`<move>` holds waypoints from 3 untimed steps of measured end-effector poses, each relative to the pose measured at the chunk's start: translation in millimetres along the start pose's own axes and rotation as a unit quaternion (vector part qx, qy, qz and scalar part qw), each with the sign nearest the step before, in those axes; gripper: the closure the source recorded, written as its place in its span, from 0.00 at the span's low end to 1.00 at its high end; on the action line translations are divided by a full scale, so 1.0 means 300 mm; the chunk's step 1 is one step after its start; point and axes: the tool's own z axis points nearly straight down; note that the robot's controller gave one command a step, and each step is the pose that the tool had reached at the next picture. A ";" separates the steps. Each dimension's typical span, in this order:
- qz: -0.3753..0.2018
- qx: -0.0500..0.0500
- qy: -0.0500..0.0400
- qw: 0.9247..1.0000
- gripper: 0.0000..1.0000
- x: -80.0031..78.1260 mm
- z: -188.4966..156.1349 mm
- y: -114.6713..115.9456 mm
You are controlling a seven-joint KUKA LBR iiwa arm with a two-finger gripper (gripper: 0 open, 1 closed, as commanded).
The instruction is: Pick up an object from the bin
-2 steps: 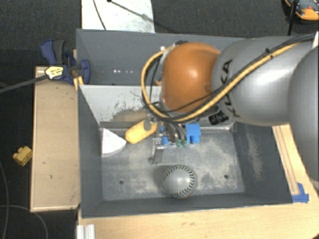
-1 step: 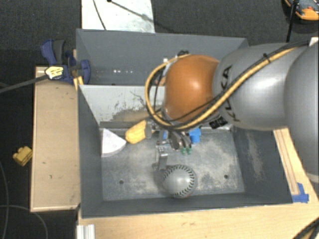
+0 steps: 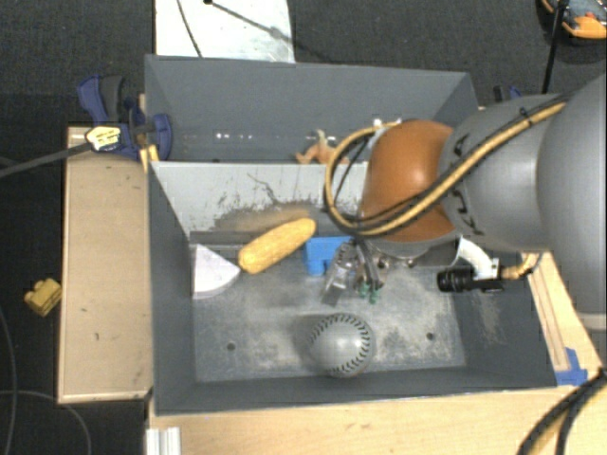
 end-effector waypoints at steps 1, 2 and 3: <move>0.000 -0.001 0.000 1.000 0.00 0.001 -0.001 0.003; 0.001 -0.001 0.000 1.000 0.00 0.001 -0.001 0.003; -0.032 -0.003 -0.004 0.999 0.00 0.031 -0.007 -0.059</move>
Offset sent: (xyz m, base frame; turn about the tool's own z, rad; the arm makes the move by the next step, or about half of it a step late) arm 0.0000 0.0000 0.0000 0.0000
